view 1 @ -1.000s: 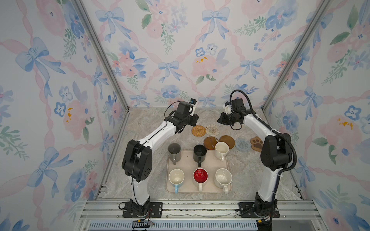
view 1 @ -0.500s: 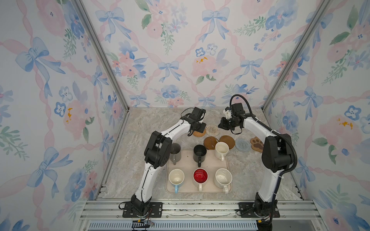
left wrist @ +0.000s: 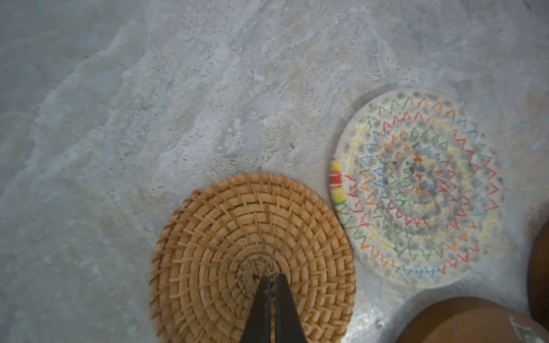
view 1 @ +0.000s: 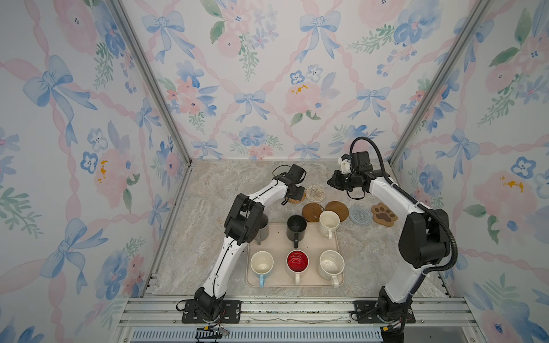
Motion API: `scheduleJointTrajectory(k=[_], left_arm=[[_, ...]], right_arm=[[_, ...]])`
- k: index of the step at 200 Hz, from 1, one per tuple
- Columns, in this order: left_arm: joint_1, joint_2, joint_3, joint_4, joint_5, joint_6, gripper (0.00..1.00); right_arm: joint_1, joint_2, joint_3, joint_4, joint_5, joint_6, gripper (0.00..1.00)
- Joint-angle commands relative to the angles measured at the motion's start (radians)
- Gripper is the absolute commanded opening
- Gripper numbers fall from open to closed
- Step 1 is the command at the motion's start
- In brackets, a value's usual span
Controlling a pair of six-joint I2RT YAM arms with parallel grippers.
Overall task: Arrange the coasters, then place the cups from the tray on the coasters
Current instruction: 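Lower the left gripper onto the rattan coaster while the right gripper hovers, then drag the rattan coaster toward the robot with the left gripper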
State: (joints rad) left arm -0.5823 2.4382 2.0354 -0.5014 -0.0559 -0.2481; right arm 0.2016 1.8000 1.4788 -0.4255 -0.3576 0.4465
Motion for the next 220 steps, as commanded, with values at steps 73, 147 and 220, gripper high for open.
scheduleJointTrajectory(k=[73,147,220], left_arm=[[0.085,0.032,-0.069,-0.071,-0.054,-0.064,0.00],[0.149,-0.079,-0.268,-0.070,-0.107,-0.132,0.00],[0.208,-0.163,-0.424,-0.066,-0.155,-0.203,0.00]], right_arm=[[0.031,-0.280,-0.246,0.224,0.030,0.193,0.00],[0.074,-0.408,-0.290,0.201,0.086,0.189,0.00],[0.101,-0.460,-0.296,0.175,0.117,0.184,0.00]])
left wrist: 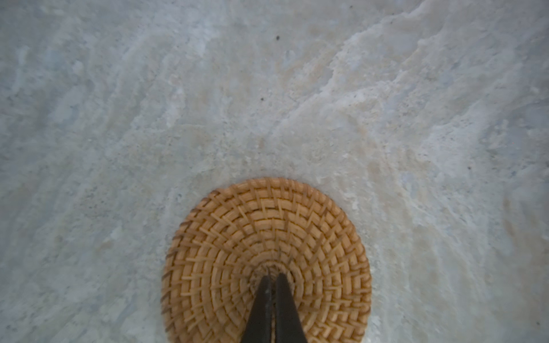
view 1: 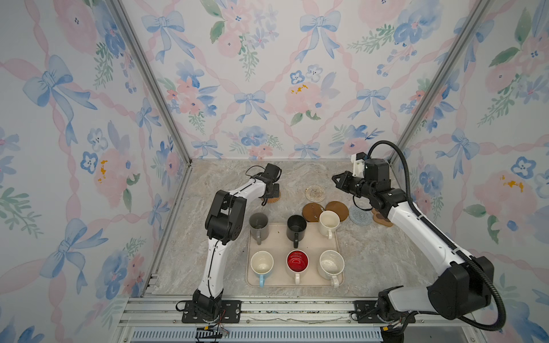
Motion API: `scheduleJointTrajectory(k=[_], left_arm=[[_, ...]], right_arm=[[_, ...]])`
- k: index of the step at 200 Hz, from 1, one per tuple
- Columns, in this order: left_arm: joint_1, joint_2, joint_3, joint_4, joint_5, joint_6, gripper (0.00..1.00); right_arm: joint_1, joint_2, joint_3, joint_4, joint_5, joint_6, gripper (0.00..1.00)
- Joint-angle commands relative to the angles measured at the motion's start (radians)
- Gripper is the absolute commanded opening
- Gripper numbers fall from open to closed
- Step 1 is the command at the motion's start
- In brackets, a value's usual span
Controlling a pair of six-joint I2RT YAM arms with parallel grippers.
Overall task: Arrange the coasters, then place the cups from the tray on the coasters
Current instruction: 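Drag the rattan coaster toward the robot with the left gripper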
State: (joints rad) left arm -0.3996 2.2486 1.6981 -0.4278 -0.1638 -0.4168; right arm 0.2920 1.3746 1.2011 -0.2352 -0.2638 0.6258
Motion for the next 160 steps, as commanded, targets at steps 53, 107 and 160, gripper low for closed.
scheduleJointTrajectory(k=[53,107,160], left_arm=[[0.081,-0.042,-0.194,-0.134,-0.080,-0.074,0.00],[0.149,-0.120,-0.313,-0.098,-0.063,-0.091,0.00],[0.172,-0.188,-0.429,-0.069,-0.050,-0.097,0.00]], right_arm=[[0.029,-0.037,-0.010,-0.018,0.038,0.004,0.00],[0.046,-0.037,-0.003,-0.021,0.046,0.005,0.00],[0.066,-0.024,0.020,-0.065,0.087,-0.031,0.00]])
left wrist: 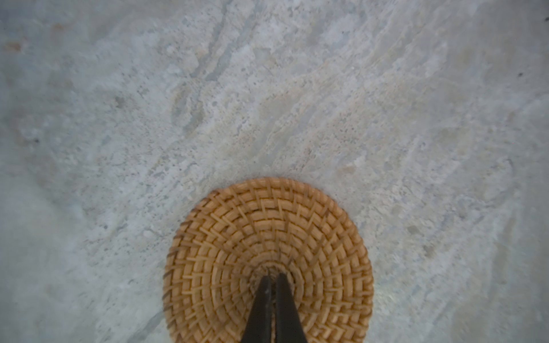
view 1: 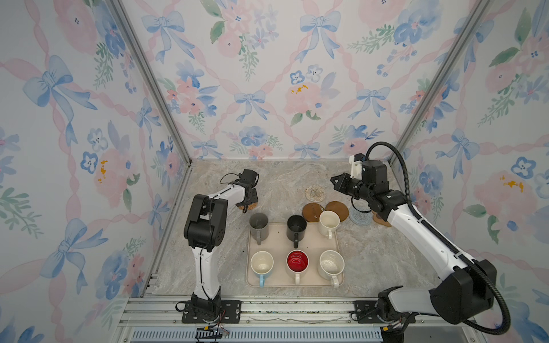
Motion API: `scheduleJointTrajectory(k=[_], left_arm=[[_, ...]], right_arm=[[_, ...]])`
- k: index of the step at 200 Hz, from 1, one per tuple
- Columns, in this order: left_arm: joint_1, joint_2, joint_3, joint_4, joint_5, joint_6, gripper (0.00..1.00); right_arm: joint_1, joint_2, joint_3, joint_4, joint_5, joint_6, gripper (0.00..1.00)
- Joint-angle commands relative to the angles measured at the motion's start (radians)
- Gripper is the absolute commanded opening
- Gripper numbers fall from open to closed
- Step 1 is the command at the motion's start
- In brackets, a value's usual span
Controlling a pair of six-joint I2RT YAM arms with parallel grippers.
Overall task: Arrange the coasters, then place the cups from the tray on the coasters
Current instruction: 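Drag the rattan coaster toward the robot with the left gripper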
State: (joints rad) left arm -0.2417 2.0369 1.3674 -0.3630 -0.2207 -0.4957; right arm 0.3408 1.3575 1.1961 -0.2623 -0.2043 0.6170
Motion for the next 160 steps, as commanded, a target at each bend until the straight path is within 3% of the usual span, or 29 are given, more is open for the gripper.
scheduleJointTrajectory(k=[1,160], left_arm=[[0.014,0.023,-0.101,-0.134,0.008,-0.018,0.00],[0.058,-0.080,-0.255,-0.091,0.004,-0.055,0.00]], right_arm=[[0.017,-0.007,0.025,-0.037,0.029,-0.022,0.00],[0.053,0.015,0.040,-0.025,0.023,-0.027,0.00]])
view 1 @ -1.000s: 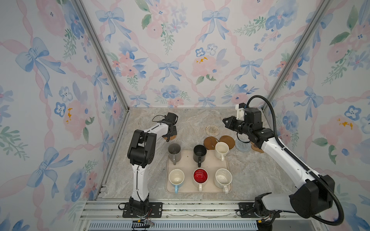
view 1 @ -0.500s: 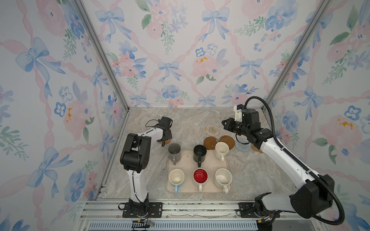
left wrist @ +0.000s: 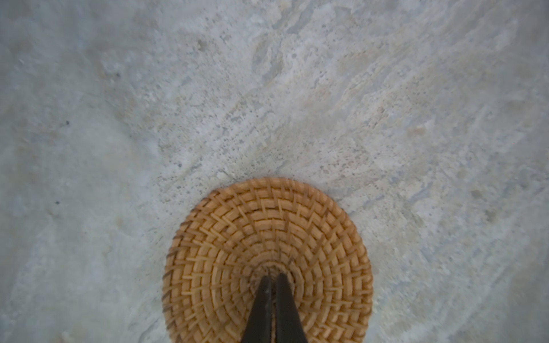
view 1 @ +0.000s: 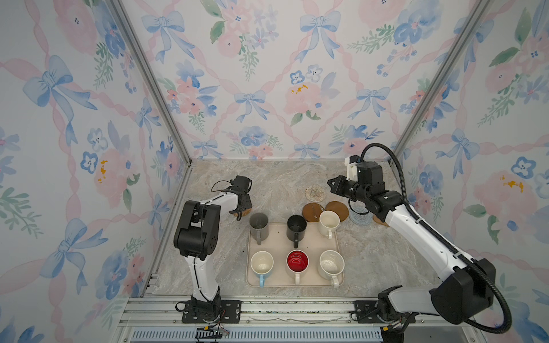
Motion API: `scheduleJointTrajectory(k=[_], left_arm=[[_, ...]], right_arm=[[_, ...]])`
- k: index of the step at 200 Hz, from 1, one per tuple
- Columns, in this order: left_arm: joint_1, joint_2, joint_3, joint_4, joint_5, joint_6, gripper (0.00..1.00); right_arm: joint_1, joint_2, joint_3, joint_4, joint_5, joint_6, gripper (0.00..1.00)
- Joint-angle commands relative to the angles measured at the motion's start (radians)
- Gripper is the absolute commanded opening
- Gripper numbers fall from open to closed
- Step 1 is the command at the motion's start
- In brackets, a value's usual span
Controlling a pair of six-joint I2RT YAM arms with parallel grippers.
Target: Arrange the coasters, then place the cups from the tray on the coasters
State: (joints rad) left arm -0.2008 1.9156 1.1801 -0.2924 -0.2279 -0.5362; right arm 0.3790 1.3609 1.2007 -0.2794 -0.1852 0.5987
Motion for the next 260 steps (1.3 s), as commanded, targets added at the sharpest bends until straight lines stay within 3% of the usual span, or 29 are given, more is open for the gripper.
scheduleJointTrajectory(k=[1,93,187,231,247,260], left_arm=[[0.017,0.041,-0.069,-0.161,0.012,-0.015,0.00],[0.016,-0.014,-0.003,-0.157,0.026,-0.005,0.00],[-0.002,-0.105,0.189,-0.159,0.008,0.050,0.00],[-0.061,-0.255,0.177,-0.149,-0.076,0.012,0.00],[-0.082,-0.335,0.137,-0.086,-0.059,-0.006,0.00],[-0.103,-0.411,0.068,-0.005,-0.023,-0.012,0.00]], right_arm=[[0.014,0.012,0.036,-0.008,0.004,-0.008,0.00],[0.020,0.025,0.051,-0.024,0.003,-0.012,0.01],[0.019,0.051,0.067,-0.040,-0.008,-0.029,0.07],[-0.018,0.159,0.184,-0.180,0.038,-0.115,0.17],[-0.054,0.261,0.272,-0.240,-0.001,-0.146,0.14],[-0.088,0.369,0.366,-0.296,-0.045,-0.174,0.01]])
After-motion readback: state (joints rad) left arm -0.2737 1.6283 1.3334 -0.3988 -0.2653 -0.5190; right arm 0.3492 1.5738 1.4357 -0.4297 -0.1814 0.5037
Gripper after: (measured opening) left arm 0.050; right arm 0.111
